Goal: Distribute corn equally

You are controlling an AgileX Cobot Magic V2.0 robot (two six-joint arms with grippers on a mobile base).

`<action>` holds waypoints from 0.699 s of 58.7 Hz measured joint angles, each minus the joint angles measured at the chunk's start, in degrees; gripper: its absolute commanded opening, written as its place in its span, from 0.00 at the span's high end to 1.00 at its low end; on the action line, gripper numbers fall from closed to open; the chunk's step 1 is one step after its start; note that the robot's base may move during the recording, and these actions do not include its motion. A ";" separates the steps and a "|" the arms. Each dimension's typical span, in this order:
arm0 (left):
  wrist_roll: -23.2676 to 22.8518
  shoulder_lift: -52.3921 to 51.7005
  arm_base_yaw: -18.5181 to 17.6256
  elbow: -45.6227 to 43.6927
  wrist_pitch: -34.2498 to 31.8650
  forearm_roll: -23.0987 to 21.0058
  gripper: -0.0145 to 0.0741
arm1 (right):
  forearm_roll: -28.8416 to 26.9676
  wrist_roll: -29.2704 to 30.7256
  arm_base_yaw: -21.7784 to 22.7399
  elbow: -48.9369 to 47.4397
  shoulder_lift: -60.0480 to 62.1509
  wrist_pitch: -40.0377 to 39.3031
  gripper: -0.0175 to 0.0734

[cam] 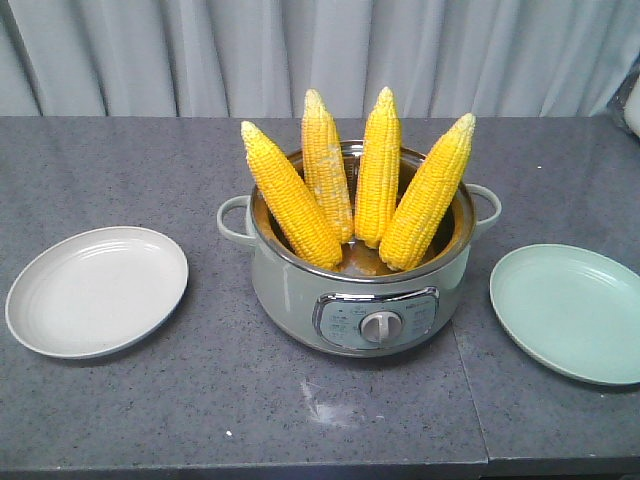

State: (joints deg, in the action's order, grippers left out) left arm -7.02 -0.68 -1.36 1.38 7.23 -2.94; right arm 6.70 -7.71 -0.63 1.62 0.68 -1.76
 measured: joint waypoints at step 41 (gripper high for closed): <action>-9.37 0.00 0.00 0.00 -8.00 -8.83 0.84 | 0.00 -10.15 0.00 0.00 0.00 -5.95 0.81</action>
State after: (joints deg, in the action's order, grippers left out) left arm -16.39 -0.68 -1.36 1.38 -0.76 -11.78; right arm 6.70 -17.86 -0.63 1.62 0.68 -7.71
